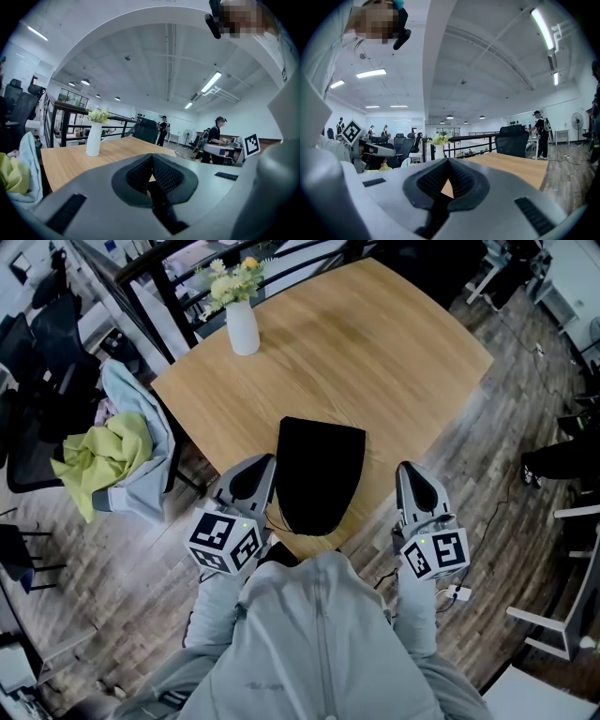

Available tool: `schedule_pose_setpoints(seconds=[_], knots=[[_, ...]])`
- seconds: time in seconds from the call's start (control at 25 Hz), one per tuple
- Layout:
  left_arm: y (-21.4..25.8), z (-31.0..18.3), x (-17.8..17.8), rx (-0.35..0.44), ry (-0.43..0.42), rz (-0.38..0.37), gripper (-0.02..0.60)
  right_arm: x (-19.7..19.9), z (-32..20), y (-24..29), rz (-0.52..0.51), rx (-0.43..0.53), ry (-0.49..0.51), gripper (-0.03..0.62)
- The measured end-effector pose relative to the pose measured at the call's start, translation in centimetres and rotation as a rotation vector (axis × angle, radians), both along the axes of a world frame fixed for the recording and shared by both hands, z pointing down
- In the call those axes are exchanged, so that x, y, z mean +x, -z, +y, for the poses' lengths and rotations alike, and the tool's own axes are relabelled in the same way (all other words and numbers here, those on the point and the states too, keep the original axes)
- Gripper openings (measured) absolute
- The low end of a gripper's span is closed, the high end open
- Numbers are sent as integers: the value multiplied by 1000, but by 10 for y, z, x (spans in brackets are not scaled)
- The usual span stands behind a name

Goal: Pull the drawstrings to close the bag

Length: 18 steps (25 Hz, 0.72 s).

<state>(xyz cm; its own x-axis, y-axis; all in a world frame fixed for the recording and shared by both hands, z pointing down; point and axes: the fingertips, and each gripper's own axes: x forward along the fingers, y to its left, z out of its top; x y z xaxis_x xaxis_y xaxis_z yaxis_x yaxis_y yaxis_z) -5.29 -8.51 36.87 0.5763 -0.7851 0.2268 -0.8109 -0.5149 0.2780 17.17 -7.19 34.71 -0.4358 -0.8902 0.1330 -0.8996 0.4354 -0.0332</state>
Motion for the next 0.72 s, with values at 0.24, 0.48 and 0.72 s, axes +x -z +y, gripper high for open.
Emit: schedule_pose_setpoints(seconds=[0.24,0.48,0.72], knots=[[-3,2,-1,-9,9,0,26,5,2,-13,-21,-46,-16,21],[-6,0,-11,-20,32,2,26,1,-1,-16,-20,-55,-19,21],[-9,-2,-13,-27,37,-6,26,-3,-2,-15,-20,-48,8,21]])
